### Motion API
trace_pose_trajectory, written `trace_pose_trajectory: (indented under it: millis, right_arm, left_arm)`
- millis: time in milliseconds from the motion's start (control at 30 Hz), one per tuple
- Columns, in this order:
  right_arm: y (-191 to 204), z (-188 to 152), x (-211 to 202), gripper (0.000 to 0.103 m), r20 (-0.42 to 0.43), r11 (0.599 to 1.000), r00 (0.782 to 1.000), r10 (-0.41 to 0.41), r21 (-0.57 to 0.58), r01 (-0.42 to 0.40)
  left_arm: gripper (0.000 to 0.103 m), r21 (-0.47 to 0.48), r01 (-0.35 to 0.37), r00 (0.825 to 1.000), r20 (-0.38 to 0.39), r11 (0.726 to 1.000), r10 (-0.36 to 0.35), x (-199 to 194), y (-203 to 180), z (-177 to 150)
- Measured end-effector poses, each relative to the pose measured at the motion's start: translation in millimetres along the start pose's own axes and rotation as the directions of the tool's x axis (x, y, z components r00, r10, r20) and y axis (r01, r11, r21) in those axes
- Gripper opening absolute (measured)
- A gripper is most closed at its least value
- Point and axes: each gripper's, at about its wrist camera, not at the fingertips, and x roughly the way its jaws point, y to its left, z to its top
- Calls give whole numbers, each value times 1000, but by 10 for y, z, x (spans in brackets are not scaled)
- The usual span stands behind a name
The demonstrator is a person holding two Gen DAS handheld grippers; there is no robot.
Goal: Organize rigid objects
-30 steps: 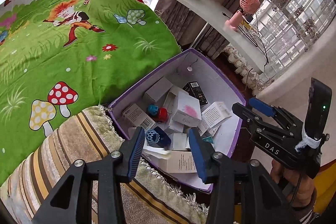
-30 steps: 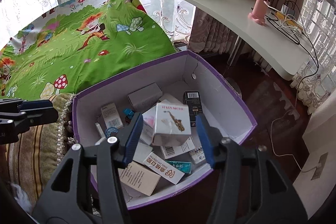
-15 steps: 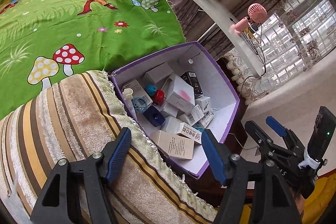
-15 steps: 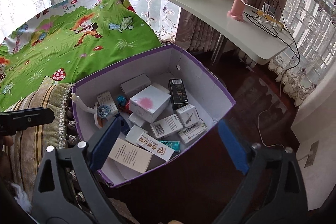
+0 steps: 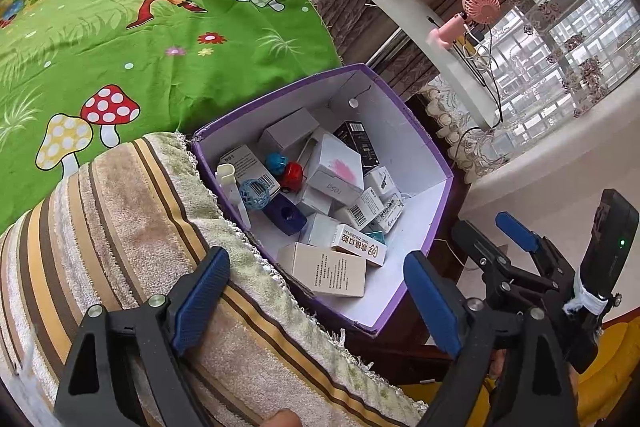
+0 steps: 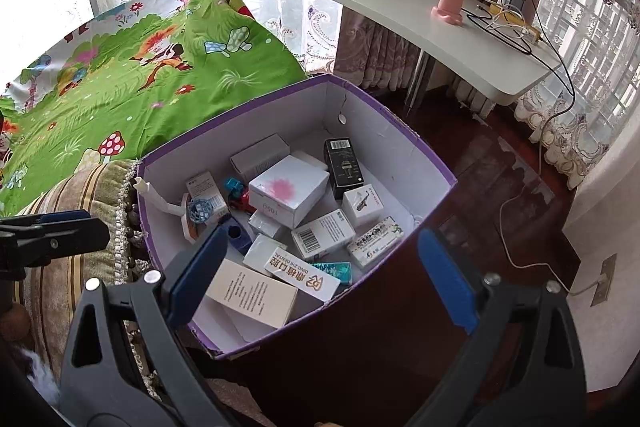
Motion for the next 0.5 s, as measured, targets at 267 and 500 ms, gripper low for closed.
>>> trace_pose_trajectory:
  millis: [267,500]
  right_arm:
    - [2,-10,7,97,-4,1000,1000,1,-4,-1]
    - [24,-22,28,97,-11,1000,1000,8,-11,-8]
  left_arm:
    - [89,3,1,1000,4,1000,-1,-2,-2,-2]
    - [89,5,-1,1000,5,1000,1,3,-10,-2]
